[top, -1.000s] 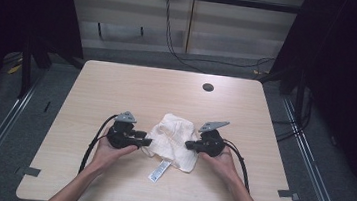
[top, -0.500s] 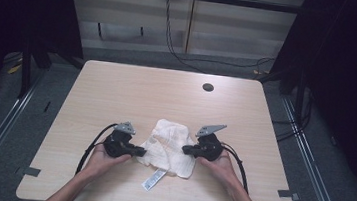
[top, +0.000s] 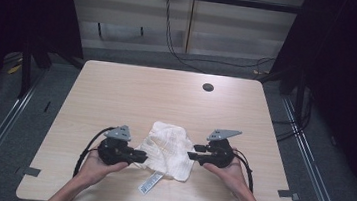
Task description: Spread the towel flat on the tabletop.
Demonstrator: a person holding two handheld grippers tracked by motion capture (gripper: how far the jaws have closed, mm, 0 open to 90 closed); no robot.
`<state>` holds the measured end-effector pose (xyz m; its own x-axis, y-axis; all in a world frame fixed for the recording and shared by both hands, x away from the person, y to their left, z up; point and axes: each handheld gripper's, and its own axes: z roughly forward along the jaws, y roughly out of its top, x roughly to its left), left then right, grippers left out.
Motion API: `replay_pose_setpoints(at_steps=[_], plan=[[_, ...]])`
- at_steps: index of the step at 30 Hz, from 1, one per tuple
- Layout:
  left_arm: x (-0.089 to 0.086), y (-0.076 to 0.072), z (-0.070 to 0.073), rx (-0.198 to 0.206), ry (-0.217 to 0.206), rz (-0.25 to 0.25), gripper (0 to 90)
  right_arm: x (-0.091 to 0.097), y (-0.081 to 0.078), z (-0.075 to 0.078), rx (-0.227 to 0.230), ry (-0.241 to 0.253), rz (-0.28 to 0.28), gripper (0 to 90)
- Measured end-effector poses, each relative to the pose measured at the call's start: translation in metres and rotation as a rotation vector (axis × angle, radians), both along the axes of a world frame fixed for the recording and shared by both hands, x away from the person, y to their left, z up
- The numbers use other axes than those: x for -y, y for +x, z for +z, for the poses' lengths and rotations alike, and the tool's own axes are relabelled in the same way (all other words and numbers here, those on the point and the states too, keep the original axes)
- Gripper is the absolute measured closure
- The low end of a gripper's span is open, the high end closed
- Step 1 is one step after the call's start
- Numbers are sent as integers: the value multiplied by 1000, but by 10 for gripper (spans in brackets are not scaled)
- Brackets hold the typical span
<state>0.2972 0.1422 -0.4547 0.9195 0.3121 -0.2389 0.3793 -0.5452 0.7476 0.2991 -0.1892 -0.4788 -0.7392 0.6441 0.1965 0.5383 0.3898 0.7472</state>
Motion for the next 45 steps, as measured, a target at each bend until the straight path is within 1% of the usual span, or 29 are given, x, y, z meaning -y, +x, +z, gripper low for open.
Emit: replay_pose_setpoints(at_steps=[3,5,6,7,8,9,10,11,12,14,15,16,20,21,23,24,25,26,27,28,30,32,33,34,35,36,37,41,45], plan=[[19,-1,-1,-4,6,-35,770,6,-7,-4,-2,-8,-7,565],[32,-1,-4,-9,15,-59,754,7,-7,-5,-7,-1,-9,563],[37,-3,-5,0,21,-69,752,7,-7,-5,-8,4,-13,563],[40,-6,-8,32,8,-60,769,7,-7,-6,-8,7,-14,562],[42,-7,-12,22,-21,-58,782,6,-7,-5,-7,8,-18,560],[44,-6,-16,-4,-14,-74,773,6,-6,-5,-6,15,-17,560],[47,-6,-19,4,16,-86,773,6,-6,-5,-6,15,-17,560],[48,-6,-22,4,39,-89,769,7,-6,-5,-1,16,-15,557],[49,-5,-25,-6,32,-85,761,7,-6,-5,-1,14,-17,557],[50,-5,-28,-6,55,-95,737,9,-5,-5,-1,12,-26,552],[50,-5,-29,-6,51,-96,697,10,-6,-6,-2,15,-26,549],[50,-5,-30,-6,43,-93,697,10,-6,-6,-2,15,-26,549],[54,-7,-32,11,70,-91,648,9,-6,-8,-11,10,-27,545],[56,-6,-34,25,77,-92,649,9,-5,-9,-14,12,-23,545],[58,-4,-38,3,73,-79,638,8,-5,-9,-12,5,-29,542],[59,-4,-39,23,102,-82,632,8,-4,-10,-11,5,-32,535],[60,-5,-41,34,91,-80,632,8,-4,-9,-13,5,-37,532],[60,-5,-41,22,93,-76,633,8,-4,-9,-10,5,-39,532],[60,-4,-41,25,95,-79,635,8,-4,-9,-6,6,-41,533],[60,-4,-43,28,88,-75,649,8,-4,-9,-6,8,-40,532],[59,-3,-43,31,98,-65,691,8,-4,-9,-10,7,-39,531],[59,-2,-43,38,103,-58,752,7,-5,-10,-11,0,-35,530],[59,-2,-44,38,98,-53,809,5,-6,-10,-16,0,-24,530],[58,-2,-43,40,103,-46,809,5,-6,-10,-16,0,-24,530],[58,0,-43,38,106,-49,847,5,-7,-10,-15,0,-17,530],[57,0,-44,27,96,-39,862,4,-8,-9,-18,-1,-12,530],[57,0,-43,32,90,-29,867,3,-9,-9,-17,-3,-5,530],[51,3,-34,9,41,-33,870,0,-13,-8,-23,-9,29,544],[40,8,-25,0,-17,1,870,0,-17,-6,-42,18,67,548]])
